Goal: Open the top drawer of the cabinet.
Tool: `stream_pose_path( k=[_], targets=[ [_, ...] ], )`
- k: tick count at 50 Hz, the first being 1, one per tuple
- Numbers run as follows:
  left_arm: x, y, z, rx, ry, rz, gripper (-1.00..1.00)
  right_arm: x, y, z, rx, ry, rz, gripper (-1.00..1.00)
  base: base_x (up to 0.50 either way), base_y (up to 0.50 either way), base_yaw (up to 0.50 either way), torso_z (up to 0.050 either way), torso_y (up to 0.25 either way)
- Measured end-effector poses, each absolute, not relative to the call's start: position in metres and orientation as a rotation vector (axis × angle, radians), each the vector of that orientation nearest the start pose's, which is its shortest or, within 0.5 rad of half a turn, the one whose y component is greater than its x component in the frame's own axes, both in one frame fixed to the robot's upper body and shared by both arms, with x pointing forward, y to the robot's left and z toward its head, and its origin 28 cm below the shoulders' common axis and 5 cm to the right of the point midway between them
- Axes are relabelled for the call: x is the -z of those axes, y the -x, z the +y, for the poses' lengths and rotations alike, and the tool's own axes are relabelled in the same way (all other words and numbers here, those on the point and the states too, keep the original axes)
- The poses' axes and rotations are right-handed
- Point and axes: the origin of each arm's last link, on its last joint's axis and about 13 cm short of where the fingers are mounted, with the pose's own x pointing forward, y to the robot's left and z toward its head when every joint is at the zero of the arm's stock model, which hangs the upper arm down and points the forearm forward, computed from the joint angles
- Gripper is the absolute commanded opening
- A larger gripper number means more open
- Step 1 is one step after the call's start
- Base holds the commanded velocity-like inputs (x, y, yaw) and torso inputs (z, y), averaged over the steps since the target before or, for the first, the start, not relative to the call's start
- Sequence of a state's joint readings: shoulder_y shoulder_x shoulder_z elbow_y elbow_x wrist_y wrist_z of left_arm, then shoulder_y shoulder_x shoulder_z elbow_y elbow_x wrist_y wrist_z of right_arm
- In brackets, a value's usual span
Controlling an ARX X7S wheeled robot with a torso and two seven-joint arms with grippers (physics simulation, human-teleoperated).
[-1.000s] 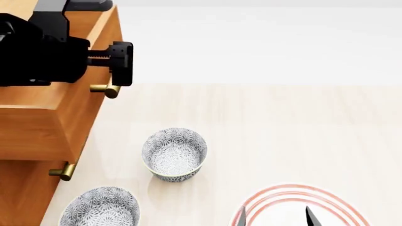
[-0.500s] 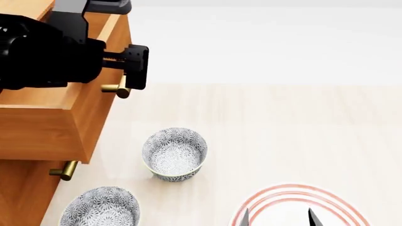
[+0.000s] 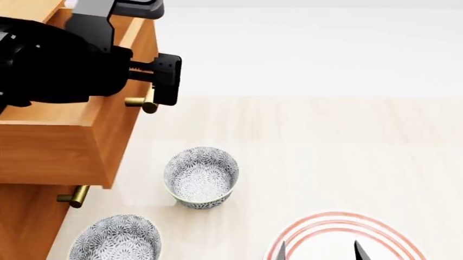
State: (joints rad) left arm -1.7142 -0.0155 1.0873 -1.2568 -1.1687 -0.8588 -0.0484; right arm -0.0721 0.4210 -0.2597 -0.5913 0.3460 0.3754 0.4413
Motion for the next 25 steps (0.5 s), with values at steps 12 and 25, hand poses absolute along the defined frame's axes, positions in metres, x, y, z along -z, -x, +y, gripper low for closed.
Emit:
stream_pose_path(
  k=[12,25],
  targets=[
    [-0.291,-0.406,0.16,0.224,-0.118,0.551,1.0,-0.089,-0.17,-0.106,-0.004,0.059,-0.028,1.0,0.0,0.0,0.0,0.0,0.0],
    [-0.29,-0.405,0.154,0.219,-0.15,0.534,1.0,-0.088,-0.171,-0.108,-0.002,0.056,-0.027,1.0,-0.01,0.0,0.0,0.0,0.0]
  ],
)
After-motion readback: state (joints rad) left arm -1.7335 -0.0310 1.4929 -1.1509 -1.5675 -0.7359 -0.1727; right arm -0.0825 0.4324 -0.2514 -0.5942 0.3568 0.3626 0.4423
